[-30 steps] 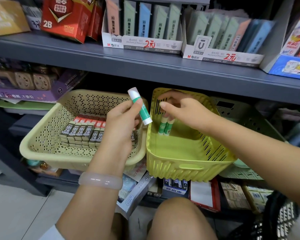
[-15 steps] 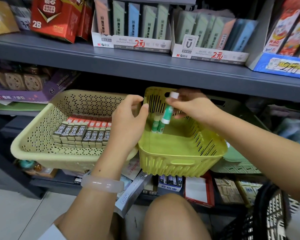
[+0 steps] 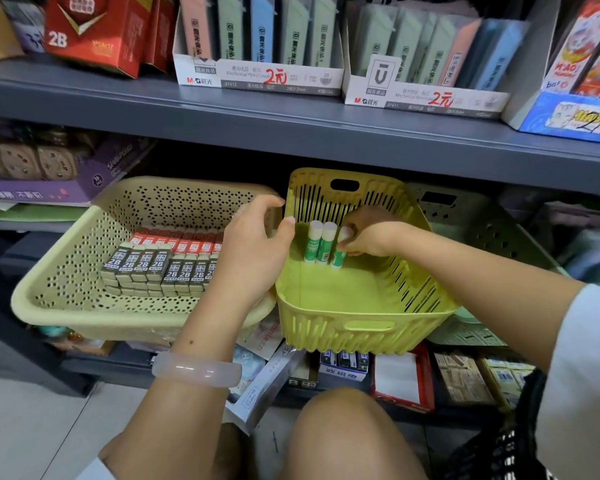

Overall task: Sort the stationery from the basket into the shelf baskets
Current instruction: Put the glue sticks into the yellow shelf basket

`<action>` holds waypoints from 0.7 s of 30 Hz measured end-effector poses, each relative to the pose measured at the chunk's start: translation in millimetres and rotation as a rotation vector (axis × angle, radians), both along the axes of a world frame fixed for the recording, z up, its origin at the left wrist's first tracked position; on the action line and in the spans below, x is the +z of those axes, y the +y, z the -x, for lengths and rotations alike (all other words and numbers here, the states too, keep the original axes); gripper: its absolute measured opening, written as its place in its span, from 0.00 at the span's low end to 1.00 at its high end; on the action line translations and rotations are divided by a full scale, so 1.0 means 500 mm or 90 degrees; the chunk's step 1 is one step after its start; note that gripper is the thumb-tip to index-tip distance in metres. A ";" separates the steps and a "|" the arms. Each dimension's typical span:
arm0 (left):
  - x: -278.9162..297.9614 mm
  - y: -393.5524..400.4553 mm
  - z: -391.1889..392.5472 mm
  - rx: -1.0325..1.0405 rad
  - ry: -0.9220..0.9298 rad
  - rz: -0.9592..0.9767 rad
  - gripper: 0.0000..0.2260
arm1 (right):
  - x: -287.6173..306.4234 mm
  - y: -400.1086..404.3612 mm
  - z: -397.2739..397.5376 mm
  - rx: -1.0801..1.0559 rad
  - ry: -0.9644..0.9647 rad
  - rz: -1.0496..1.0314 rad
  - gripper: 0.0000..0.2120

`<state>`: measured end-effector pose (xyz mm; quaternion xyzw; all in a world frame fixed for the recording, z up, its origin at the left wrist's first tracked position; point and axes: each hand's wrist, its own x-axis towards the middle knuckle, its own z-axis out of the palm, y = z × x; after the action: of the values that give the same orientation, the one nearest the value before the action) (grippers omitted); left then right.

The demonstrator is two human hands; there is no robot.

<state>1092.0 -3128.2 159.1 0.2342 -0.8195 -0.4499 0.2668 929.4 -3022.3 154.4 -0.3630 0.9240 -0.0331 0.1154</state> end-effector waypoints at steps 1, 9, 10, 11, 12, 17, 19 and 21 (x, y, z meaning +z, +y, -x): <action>0.001 0.000 0.000 -0.001 0.000 0.001 0.12 | -0.002 -0.001 0.001 0.000 0.004 0.004 0.10; 0.005 0.006 -0.007 0.007 0.013 0.037 0.11 | 0.032 0.019 -0.014 -0.016 0.014 0.026 0.22; 0.006 0.010 -0.011 0.010 0.024 0.057 0.11 | 0.045 0.030 -0.021 -0.017 0.014 0.030 0.22; 0.009 0.016 -0.018 0.012 0.040 0.084 0.11 | 0.057 0.044 -0.032 -0.014 0.010 0.043 0.21; 0.014 0.024 -0.025 0.013 0.060 0.114 0.11 | 0.071 0.061 -0.046 -0.004 0.004 0.070 0.20; 0.037 0.113 -0.079 -0.075 0.173 0.186 0.09 | 0.127 0.192 -0.151 0.098 -0.075 0.274 0.10; 0.036 0.164 -0.097 -0.150 0.177 0.192 0.10 | 0.139 0.258 -0.194 0.120 -0.088 0.297 0.09; 0.031 0.221 -0.109 -0.256 0.152 0.203 0.10 | 0.139 0.325 -0.228 0.109 -0.086 0.288 0.09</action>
<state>1146.4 -3017.5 174.6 -0.0329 -0.8728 -0.3833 0.3004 1043.4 -2859.9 223.8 -0.4537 0.8490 -0.2537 0.0950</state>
